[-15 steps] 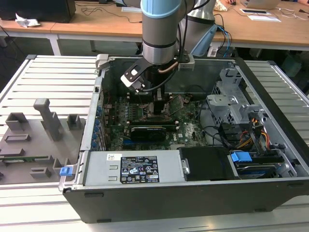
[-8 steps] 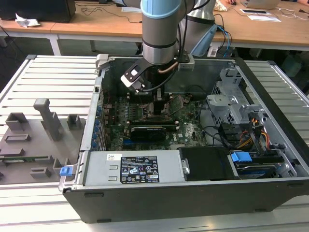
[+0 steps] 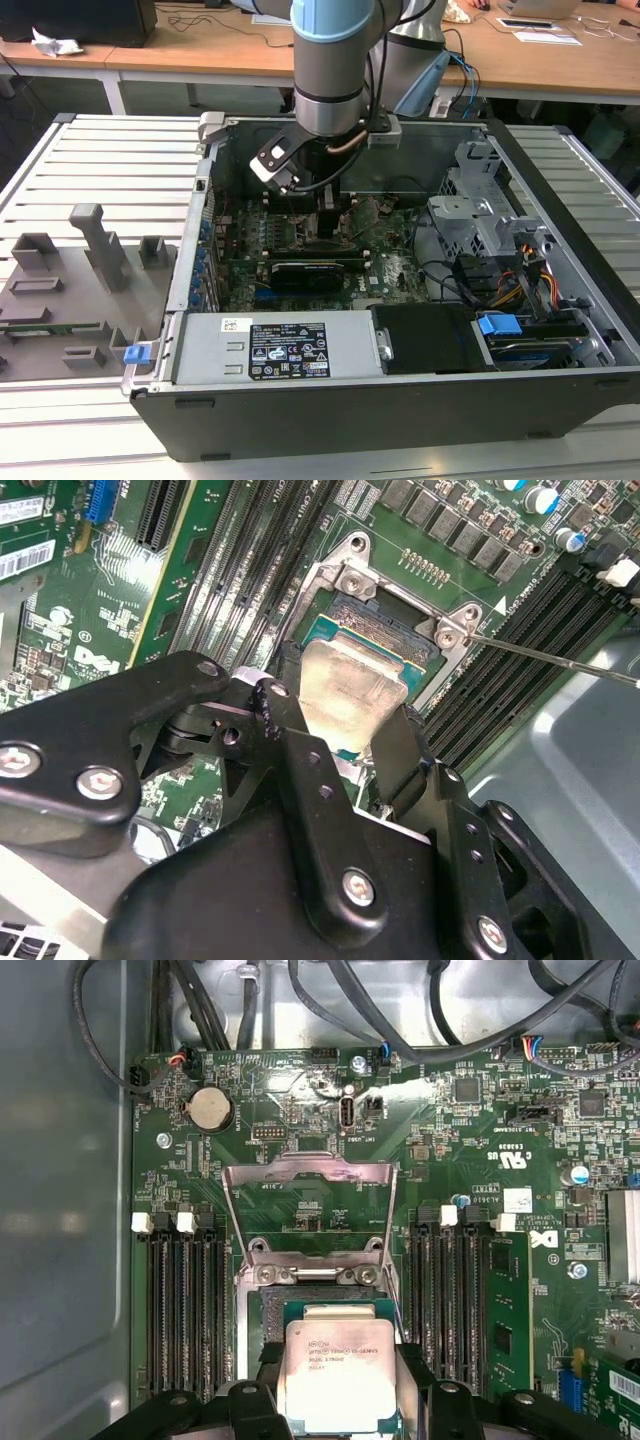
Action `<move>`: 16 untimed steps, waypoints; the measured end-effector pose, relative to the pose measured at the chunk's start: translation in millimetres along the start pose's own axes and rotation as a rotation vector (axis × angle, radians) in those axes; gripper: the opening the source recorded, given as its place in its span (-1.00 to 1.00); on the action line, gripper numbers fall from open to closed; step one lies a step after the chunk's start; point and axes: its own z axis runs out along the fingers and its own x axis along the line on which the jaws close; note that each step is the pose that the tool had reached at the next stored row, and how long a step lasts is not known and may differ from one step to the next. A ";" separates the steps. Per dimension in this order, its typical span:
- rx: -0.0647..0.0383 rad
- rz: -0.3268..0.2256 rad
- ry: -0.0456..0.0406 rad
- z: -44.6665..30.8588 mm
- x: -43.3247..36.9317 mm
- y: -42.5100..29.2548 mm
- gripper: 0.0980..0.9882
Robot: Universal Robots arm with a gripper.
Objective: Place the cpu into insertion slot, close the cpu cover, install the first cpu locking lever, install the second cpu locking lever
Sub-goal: 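Place the cpu into insertion slot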
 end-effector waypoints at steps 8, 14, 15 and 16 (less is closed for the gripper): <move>0.000 0.000 0.0001 5.1 3.0 -0.4 -0.04; 0.000 0.006 -0.0004 10.1 3.1 -3.3 -0.04; 0.000 0.007 -0.0003 10.7 3.6 -3.8 -0.04; 0.000 0.007 -0.0003 11.0 4.2 -3.9 -0.04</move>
